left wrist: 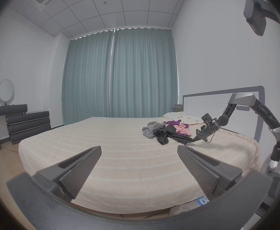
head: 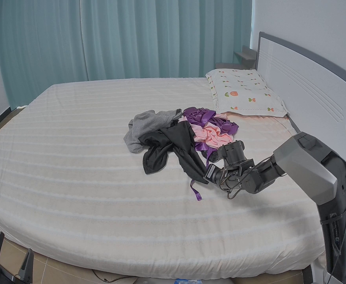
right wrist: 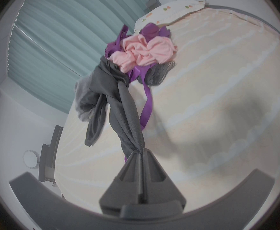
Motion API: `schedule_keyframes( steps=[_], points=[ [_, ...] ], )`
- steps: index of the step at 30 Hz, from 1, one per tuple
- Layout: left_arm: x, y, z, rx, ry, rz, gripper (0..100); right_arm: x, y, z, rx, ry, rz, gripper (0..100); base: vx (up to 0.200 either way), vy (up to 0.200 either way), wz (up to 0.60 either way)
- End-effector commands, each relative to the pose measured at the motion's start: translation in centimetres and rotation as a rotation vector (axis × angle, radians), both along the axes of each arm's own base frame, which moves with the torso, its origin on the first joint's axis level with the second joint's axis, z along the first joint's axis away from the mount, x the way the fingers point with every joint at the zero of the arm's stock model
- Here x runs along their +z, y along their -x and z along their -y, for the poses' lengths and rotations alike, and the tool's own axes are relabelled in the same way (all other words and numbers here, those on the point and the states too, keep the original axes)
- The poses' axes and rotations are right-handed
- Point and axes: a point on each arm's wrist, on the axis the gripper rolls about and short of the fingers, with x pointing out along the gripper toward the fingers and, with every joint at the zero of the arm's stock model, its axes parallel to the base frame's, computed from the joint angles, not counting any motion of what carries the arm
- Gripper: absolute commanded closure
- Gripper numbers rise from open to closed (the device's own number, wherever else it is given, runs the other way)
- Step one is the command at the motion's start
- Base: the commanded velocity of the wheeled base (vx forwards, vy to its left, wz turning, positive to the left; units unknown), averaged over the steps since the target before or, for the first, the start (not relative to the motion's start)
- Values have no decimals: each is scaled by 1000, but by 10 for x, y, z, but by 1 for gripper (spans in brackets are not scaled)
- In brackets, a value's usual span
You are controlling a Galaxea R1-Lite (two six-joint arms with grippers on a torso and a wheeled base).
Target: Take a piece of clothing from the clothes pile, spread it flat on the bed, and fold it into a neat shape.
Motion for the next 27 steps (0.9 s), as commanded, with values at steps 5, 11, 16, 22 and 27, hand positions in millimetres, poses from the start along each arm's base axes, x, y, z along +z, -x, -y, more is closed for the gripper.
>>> schedule_keyframes(
  steps=[5,11,16,22,27],
  points=[
    [-5,0,0,0,0,0,0,63,66,37,34,-100,122,100,0,0,0],
    [-5,0,0,-1,0,0,0,96,110,44,88,-220,397,100,0,0,0],
    [-5,0,0,-1,0,0,0,110,140,49,136,-231,485,100,0,0,0],
    [-5,0,0,0,0,0,0,163,167,60,179,-201,693,100,0,0,0],
    [-5,0,0,0,0,0,0,201,182,60,221,-196,845,100,0,0,0]
  ],
)
